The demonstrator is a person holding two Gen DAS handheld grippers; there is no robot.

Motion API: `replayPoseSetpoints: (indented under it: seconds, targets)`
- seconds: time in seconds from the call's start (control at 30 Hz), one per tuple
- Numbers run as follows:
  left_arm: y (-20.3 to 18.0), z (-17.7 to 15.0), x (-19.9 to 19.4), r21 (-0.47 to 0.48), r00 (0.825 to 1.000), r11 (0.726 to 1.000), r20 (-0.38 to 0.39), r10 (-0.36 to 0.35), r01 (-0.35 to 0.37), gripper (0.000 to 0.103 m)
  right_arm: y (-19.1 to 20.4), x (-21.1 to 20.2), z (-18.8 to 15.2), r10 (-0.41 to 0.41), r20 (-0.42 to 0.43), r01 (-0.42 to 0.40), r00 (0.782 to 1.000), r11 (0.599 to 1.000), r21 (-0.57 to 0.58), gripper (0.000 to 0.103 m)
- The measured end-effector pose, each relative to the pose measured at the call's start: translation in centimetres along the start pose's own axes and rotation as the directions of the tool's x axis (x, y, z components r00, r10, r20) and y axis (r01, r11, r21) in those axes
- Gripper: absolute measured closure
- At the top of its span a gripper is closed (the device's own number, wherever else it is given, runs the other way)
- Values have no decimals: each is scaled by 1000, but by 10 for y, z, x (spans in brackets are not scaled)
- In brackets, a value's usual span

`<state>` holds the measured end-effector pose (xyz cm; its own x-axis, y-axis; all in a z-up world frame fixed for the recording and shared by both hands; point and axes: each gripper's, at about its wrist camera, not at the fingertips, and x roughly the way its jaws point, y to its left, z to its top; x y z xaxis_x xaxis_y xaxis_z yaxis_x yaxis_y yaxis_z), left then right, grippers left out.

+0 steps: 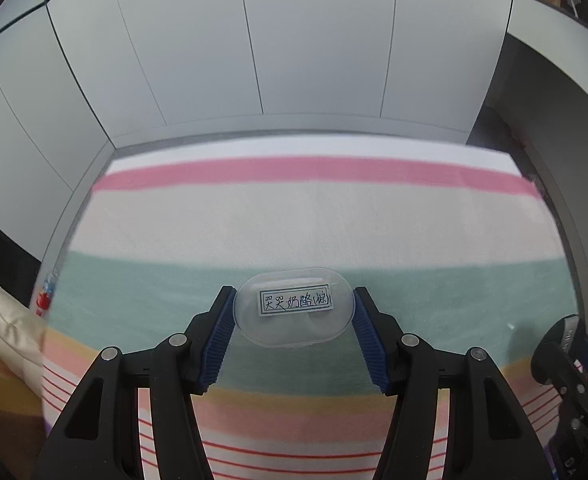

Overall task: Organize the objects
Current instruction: 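Lift the black compact and labeled clear box and carry them toward the cardboard box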

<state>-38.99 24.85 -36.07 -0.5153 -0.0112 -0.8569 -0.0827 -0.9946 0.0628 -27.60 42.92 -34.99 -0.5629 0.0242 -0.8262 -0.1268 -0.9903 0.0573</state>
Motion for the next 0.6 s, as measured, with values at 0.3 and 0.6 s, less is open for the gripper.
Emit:
replayPoseSetpoints:
  seconds: [0.3,0.6]
  targets:
    - [30,25,-64,4,995,998,70,66,-67,44,24,-44,39,-14,9,14,1000,999,-40,59]
    - [69,54,-169,-57,979,992,165,119,-111,44,56,-136,96,-49,91,55,995,997,-57,59]
